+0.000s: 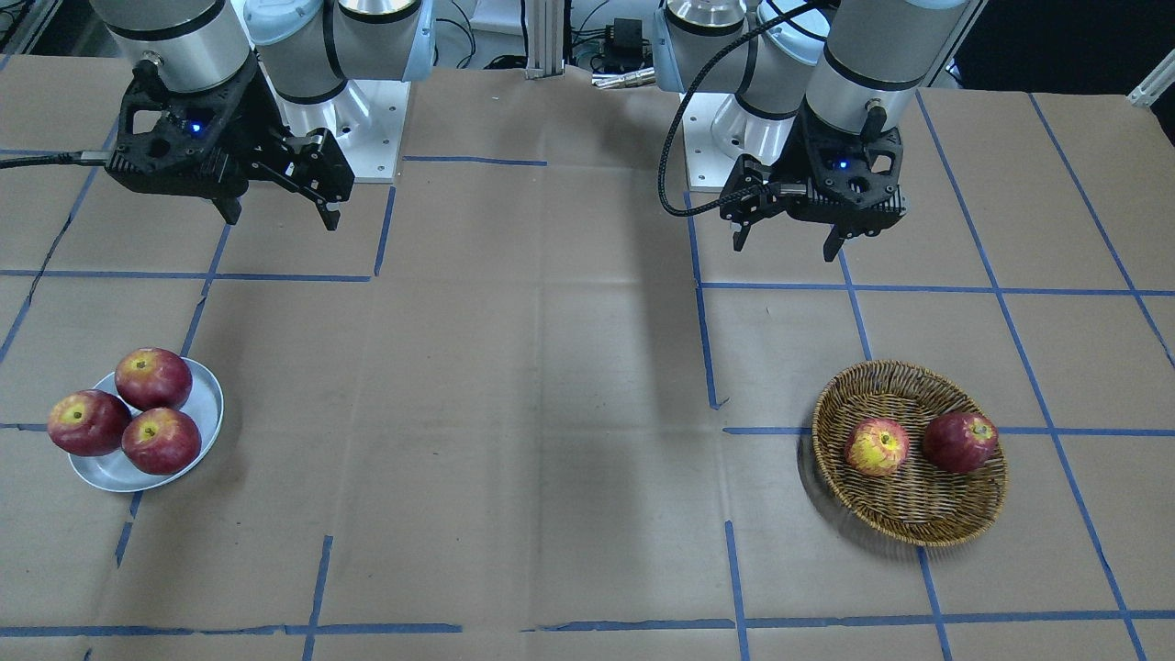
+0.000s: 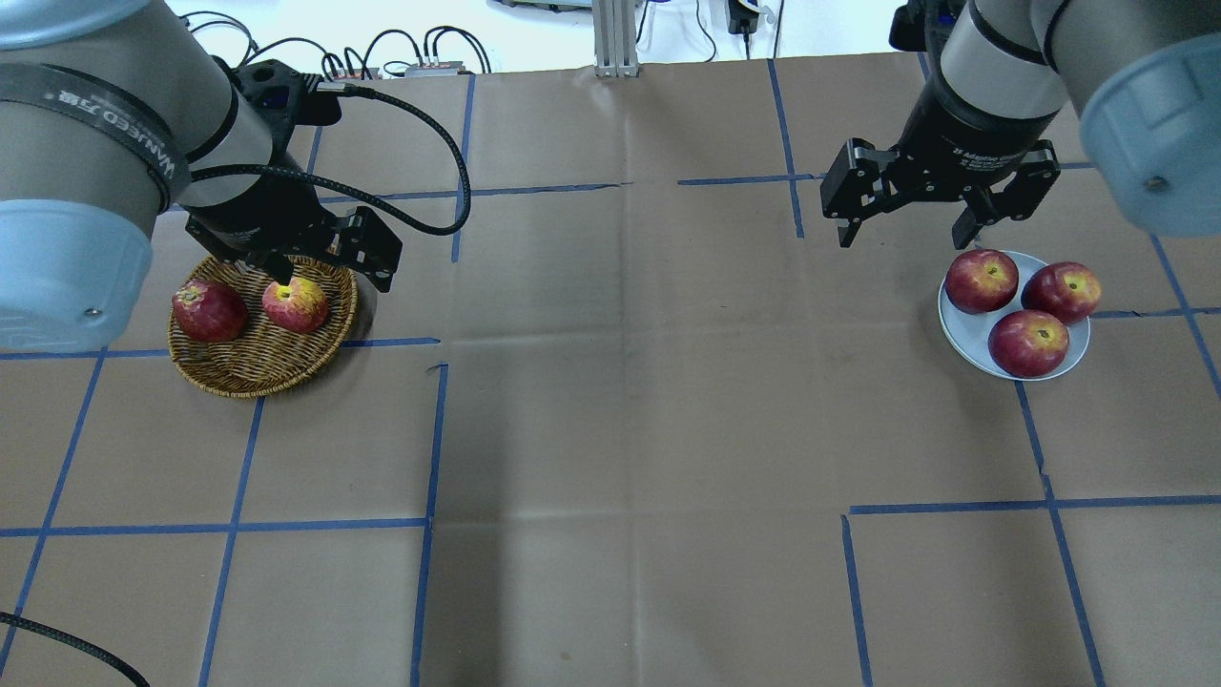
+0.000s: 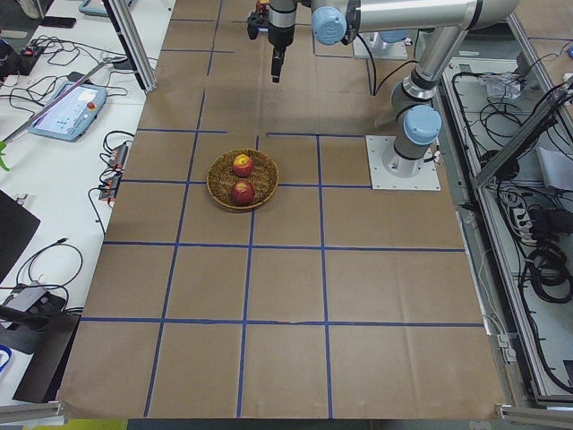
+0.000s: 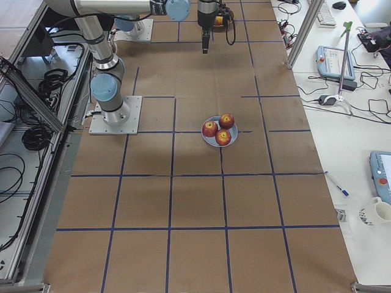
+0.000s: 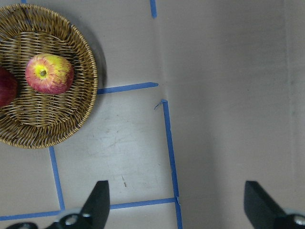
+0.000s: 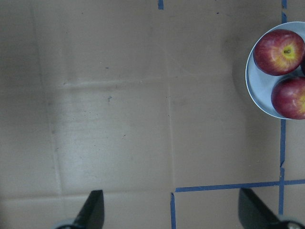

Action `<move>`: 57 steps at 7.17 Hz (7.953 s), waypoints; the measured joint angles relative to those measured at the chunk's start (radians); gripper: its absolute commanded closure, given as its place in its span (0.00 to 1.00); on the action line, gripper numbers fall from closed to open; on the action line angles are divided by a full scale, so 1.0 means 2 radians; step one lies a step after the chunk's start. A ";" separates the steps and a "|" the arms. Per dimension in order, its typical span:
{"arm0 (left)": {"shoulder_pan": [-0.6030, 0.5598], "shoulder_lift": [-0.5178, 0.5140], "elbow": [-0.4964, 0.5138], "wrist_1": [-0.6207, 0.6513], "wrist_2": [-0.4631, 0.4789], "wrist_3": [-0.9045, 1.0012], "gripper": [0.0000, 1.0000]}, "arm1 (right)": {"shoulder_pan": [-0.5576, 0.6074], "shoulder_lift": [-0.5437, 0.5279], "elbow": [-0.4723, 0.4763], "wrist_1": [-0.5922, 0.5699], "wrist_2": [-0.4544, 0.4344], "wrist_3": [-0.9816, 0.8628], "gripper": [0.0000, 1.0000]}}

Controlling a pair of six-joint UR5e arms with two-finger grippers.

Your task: Transfer apple from basket to plate

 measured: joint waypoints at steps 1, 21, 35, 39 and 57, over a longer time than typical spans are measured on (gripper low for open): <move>0.000 -0.001 0.001 -0.001 0.000 0.000 0.01 | 0.000 0.000 0.000 0.000 0.000 0.000 0.00; 0.147 -0.153 -0.045 0.168 0.004 0.281 0.01 | 0.000 0.000 0.000 0.001 0.000 0.000 0.00; 0.165 -0.267 -0.023 0.224 -0.006 0.329 0.54 | 0.000 0.000 0.000 0.001 0.000 0.000 0.00; 0.134 -0.234 -0.010 0.216 -0.024 0.262 0.54 | 0.000 0.000 0.000 0.001 0.000 0.000 0.00; -0.224 -0.312 -0.002 0.329 0.030 -0.233 0.02 | 0.000 0.000 0.000 0.001 0.000 -0.001 0.00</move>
